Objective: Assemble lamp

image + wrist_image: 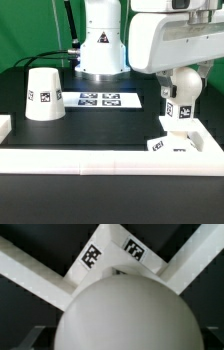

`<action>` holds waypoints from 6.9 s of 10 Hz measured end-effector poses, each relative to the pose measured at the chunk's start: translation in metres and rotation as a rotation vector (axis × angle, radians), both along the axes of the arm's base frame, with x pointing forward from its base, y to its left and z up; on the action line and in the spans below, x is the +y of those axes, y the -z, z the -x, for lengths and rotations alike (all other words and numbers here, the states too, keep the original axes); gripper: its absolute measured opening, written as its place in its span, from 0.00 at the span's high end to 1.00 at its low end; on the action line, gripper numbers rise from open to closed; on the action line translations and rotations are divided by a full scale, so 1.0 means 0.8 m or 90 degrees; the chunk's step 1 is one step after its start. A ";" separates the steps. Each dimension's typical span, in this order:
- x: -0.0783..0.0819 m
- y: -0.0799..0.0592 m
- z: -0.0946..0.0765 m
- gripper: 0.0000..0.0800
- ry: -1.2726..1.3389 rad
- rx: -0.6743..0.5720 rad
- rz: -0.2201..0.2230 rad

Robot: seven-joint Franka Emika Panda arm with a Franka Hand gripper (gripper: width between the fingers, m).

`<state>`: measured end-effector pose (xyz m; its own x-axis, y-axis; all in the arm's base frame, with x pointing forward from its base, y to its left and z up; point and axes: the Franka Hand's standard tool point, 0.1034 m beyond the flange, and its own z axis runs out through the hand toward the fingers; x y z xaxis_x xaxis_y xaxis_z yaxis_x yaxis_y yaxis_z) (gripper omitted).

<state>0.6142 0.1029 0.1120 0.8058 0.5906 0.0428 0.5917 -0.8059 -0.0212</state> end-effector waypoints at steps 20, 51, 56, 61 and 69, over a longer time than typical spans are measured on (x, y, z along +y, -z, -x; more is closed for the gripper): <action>-0.032 -0.033 0.006 0.13 0.618 0.023 -0.011; -0.220 -0.021 0.068 0.13 0.415 0.012 0.022; -0.220 -0.015 0.139 0.13 0.426 0.032 0.016; -0.230 -0.011 0.201 0.13 0.434 0.043 0.010; -0.238 0.002 0.265 0.13 0.424 0.041 0.014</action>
Offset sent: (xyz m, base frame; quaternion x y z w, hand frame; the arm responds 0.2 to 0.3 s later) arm -0.0064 0.0029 -0.0035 0.0229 0.0137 0.2647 0.9640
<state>0.4020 -0.0873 0.1105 0.9991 -0.0343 -0.0240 -0.0347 -0.9992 -0.0195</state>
